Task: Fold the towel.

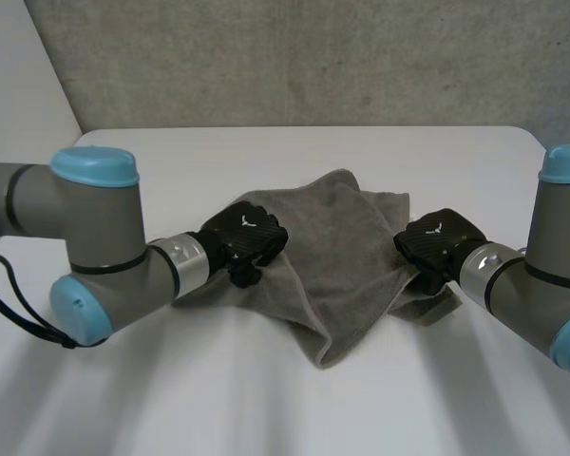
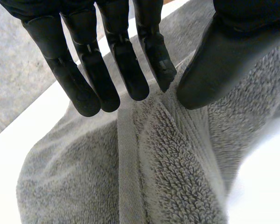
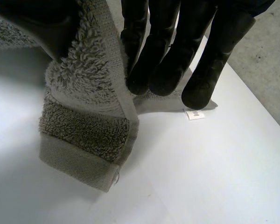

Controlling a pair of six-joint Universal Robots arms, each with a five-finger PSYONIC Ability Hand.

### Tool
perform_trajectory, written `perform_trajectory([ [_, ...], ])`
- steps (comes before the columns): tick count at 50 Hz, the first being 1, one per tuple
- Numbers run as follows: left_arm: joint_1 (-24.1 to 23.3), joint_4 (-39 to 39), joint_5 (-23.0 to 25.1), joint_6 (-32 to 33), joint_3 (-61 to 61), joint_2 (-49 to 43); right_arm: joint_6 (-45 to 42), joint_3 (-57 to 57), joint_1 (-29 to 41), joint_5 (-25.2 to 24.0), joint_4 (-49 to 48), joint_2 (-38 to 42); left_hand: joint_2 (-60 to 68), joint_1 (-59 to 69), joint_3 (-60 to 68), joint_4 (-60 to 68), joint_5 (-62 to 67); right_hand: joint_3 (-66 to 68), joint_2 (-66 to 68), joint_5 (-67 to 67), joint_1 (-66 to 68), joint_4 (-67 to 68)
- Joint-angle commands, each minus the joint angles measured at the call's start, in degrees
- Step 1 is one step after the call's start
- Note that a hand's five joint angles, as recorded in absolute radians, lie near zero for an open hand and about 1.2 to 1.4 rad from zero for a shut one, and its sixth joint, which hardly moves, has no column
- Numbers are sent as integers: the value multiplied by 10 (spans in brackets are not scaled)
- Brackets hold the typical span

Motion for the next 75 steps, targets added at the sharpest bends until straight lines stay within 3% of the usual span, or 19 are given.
perform_trajectory([
  [1,27,2,22,-4,-59,70,2,-2,0,-1,5,-7,26,31,16,26,21,30,37,31,36,32],
  [8,39,32,24,-5,-108,112,3,-2,3,0,5,-15,26,31,16,26,21,30,37,31,36,32],
  [10,37,42,23,-5,-111,113,3,-3,4,0,5,-17,-41,-36,-51,-41,-46,30,37,31,36,32],
  [11,34,48,22,-4,-111,113,3,-2,4,0,5,-17,-239,-234,-249,-239,-245,30,37,31,36,32],
  [12,32,49,22,-2,-108,109,2,-2,4,0,5,-17,-311,-306,-321,-311,-316,30,37,31,36,32],
  [17,26,55,19,5,-95,88,1,2,4,1,5,-15,-498,-493,-508,-498,-503,30,37,31,36,32],
  [23,-10,57,16,5,-49,41,0,-2,3,0,4,-11,-544,-539,-554,-544,-549,30,37,31,36,32],
  [30,-16,47,19,8,-8,-6,-1,-2,1,-1,3,-6,-546,-541,-555,-546,-551,30,37,31,36,32],
  [40,-32,-37,14,54,61,-71,-1,-1,-2,-2,-1,0,-489,-484,-498,-489,-494,30,37,31,36,32],
  [48,-31,-110,-31,118,72,-80,-2,-3,-3,-2,-1,4,-253,-248,-263,-253,-258,30,37,31,36,32],
  [50,-25,-121,-46,123,68,-68,-2,-4,-3,-2,0,4,-59,-54,-69,-59,-64,30,37,31,36,32],
  [51,-25,-121,-46,123,68,-68,-2,-4,-3,-2,0,4,-58,-53,-68,-58,-63,30,37,31,36,32],
  [52,-22,-124,-50,120,65,-54,-5,-4,-4,-1,1,3,25,30,16,25,20,30,37,31,36,32],
  [59,-7,-115,-47,100,23,27,-7,-4,-4,4,4,-7,26,31,16,26,21,30,37,31,36,32],
  [67,4,-42,-49,4,-93,146,-8,-2,-6,6,24,-46,26,31,16,26,21,30,37,31,36,32],
  [75,39,1,-50,-27,-249,262,-47,-12,-4,-11,179,-90,26,31,16,26,21,30,37,31,36,32],
])
